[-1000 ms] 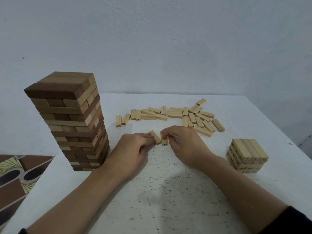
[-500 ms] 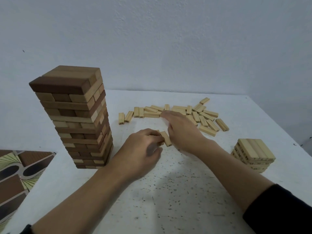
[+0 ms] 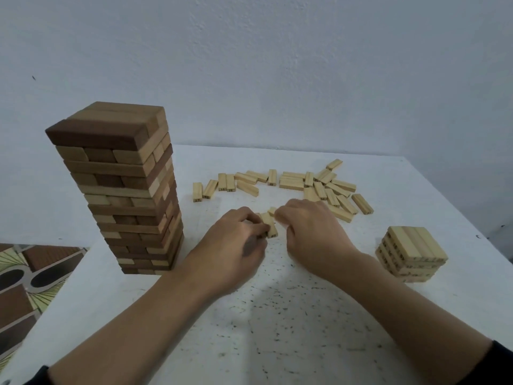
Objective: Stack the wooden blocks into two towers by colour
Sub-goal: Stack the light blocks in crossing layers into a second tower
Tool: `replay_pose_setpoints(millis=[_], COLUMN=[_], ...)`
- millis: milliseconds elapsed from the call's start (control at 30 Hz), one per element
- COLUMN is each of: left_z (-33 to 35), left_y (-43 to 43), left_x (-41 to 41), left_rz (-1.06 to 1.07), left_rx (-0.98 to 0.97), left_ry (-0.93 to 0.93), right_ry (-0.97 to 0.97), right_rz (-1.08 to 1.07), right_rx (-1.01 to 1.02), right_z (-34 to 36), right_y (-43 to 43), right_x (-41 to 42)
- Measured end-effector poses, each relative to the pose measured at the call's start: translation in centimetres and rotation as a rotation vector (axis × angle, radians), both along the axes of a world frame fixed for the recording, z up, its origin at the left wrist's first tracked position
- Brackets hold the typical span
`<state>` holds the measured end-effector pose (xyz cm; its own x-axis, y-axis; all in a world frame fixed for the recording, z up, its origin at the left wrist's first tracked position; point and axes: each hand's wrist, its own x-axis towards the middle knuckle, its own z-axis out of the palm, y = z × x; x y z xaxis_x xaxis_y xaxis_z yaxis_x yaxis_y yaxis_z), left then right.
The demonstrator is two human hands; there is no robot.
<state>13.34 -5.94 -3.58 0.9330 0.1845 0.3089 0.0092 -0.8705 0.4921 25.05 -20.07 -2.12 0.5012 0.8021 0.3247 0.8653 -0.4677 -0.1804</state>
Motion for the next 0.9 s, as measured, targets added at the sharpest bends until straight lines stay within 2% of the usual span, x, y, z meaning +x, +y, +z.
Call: replay_pose_setpoints(millis=[233, 333, 400, 533, 600, 733, 900], left_z=[-0.1, 0.1, 0.3, 0.5, 0.6, 0.6, 1.0], left_y=[-0.2, -0.1, -0.1, -0.4, -0.5, -0.8, -1.6], left_x=[-0.1, -0.2, -0.3, -0.4, -0.4, -0.6, -0.9], left_rz=[-0.028, -0.033, -0.029, 0.035, 0.080, 0.097, 0.073], left_rx=[0.007, -0.029, -0.044, -0.059, -0.063, -0.007, -0.059], left_ry=[0.014, 0.020, 0.024, -0.030, -0.040, 0.090, 0.105], right_ry=[0.177, 0.336, 0.395, 0.399, 0.390, 0.372, 0.330], right_rz=[0.108, 0.096, 0.048, -0.021, -0.011, 0.028, 0.072], right_rx=[0.130, 0.257, 0.260, 0.247, 0.169, 0.007, 0.052], right_z=[-0.3, -0.1, -0.1, -0.2, -0.4, -1.1, -1.1], right_y=[-3.1, -3.9, -4.2, -4.5, -4.5, -4.0, -3.4], right_x=[-1.7, -1.6, -1.2, 0.0, 0.4, 0.6, 0.6])
